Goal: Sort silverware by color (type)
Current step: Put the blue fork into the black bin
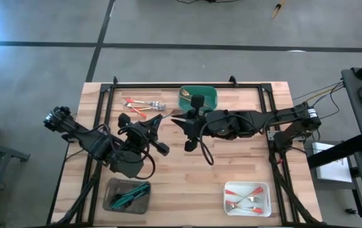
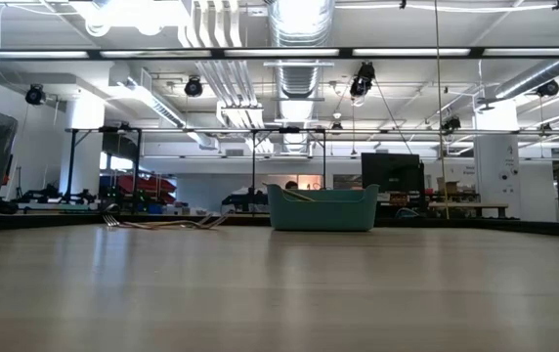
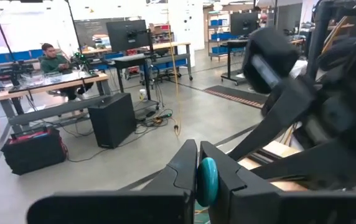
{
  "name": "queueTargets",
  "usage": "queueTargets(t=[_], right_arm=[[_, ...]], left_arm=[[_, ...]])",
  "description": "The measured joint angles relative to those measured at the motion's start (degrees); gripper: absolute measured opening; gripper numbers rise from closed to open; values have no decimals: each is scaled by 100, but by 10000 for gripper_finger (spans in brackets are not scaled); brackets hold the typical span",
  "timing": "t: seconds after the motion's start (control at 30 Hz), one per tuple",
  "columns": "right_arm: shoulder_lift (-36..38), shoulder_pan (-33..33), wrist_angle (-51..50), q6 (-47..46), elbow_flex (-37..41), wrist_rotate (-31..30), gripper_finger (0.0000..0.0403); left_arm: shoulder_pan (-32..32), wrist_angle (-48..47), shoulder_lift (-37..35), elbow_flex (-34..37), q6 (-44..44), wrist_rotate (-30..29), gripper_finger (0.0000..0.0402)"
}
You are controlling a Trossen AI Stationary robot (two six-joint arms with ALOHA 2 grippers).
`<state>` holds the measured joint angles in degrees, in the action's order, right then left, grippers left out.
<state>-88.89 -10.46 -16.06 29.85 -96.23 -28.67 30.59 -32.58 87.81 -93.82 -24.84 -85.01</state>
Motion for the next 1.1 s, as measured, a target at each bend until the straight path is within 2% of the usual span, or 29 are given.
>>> queueTargets(t=[0.27,0.33,0.47,0.53,0.67,0.77,0.87,0.97,1.1], right_arm=[[222,-2,-358,-372,-4,2,121],[366,-2,-703,-675,-4,1,132],[626,-2,-1677,-1599,-4,3,140],[734,-2,-2213,-2086,-4,13,137],[887,0,-3235,-2785,-4,3,126],[892,0,-3782,-3107,-4,5,118],[828,0,-4056,-3331,-4,7,110],[722,0,-4098,-3383,-4,6,103],[532,0,-4066,-3379,-4,7,97]], left_arm=[[3,-497,-220,0,-72,50,0],[25,-774,-312,0,-310,391,0],[59,-1746,-487,-4,-1477,1636,0],[78,-2516,-498,-4,-2371,2591,0],[165,-3918,-394,2,-3873,4903,0],[328,-4402,-258,17,-4383,6428,0],[511,-4459,-186,20,-4476,7628,0],[692,-4513,-55,20,-4528,8251,0],[789,-4909,203,20,-4507,8297,0]])
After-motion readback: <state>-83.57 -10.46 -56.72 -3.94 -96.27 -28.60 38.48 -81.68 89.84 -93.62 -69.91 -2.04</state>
